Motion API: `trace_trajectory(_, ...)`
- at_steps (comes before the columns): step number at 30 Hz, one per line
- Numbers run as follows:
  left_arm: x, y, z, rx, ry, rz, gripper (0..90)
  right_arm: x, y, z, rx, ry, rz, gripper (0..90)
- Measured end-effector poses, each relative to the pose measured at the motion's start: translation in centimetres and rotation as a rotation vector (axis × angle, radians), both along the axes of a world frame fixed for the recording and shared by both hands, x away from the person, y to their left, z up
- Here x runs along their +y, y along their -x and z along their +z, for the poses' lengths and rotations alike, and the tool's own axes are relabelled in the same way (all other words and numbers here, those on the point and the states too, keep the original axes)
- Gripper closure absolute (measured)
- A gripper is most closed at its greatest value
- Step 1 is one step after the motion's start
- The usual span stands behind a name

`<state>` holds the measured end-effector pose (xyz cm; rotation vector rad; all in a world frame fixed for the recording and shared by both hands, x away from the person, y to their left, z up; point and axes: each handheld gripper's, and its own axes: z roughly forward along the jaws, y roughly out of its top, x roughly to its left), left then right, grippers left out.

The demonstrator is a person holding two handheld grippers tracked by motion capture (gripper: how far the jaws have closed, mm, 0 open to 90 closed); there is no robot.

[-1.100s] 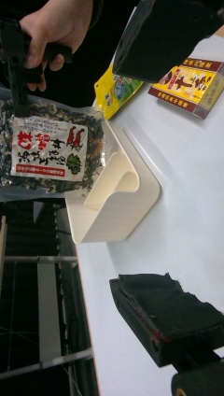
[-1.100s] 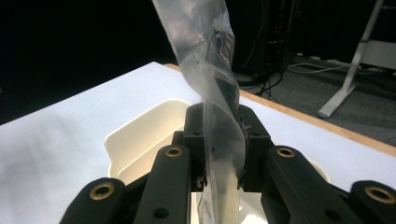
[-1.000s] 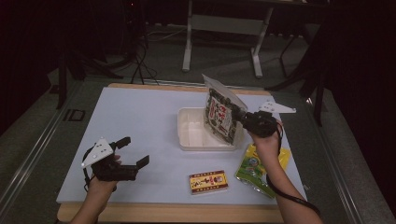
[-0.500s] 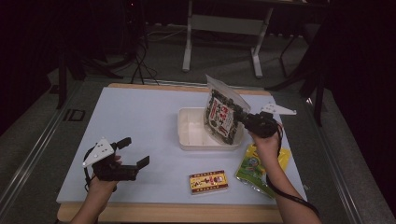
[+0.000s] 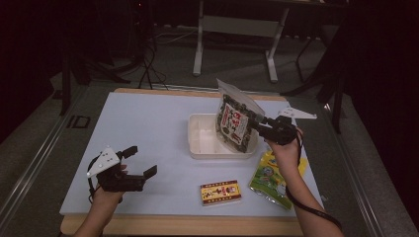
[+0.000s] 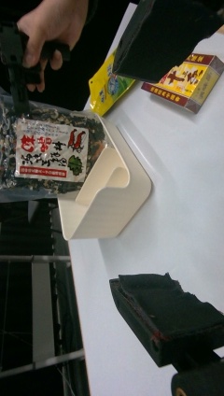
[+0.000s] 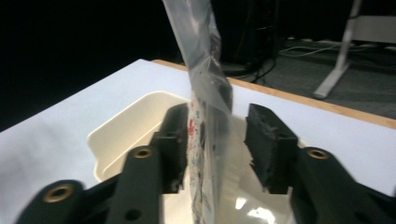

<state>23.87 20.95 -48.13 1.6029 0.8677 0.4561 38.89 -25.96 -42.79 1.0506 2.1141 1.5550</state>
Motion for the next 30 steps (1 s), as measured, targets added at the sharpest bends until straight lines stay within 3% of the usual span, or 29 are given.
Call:
trace_trajectory(3, 0.0, 0.0, 0.0, 0.001, 0.001, -0.002, 1.5, -0.1, 0.1, 0.1, -0.003, 0.01, -0.009, 52.6)
trace_trajectory(7, -0.2, 0.1, 0.0, -0.003, -0.011, -0.008, 1.5, -0.7, 0.9, 0.8, -0.001, 0.004, -0.013, 42.4)
trace_trajectory(10, -0.3, 0.1, -0.1, -0.003, -0.012, -0.011, 1.5, -0.9, 1.2, 1.0, -0.008, 0.0, -0.019, 40.4)
trace_trajectory(22, -0.8, 0.1, -0.4, -0.006, -0.029, -0.035, 1.5, -3.7, 4.3, 1.2, -0.028, -0.007, -0.078, 18.9)
trace_trajectory(23, -0.9, 0.1, -0.4, -0.008, -0.031, -0.036, 1.5, -4.3, 5.0, 1.2, -0.026, -0.006, -0.073, 13.4)
trace_trajectory(30, -1.1, 0.0, -0.7, -0.002, -0.034, -0.055, 1.6, -5.9, 6.9, 1.7, -0.039, -0.034, -0.068, 12.1)
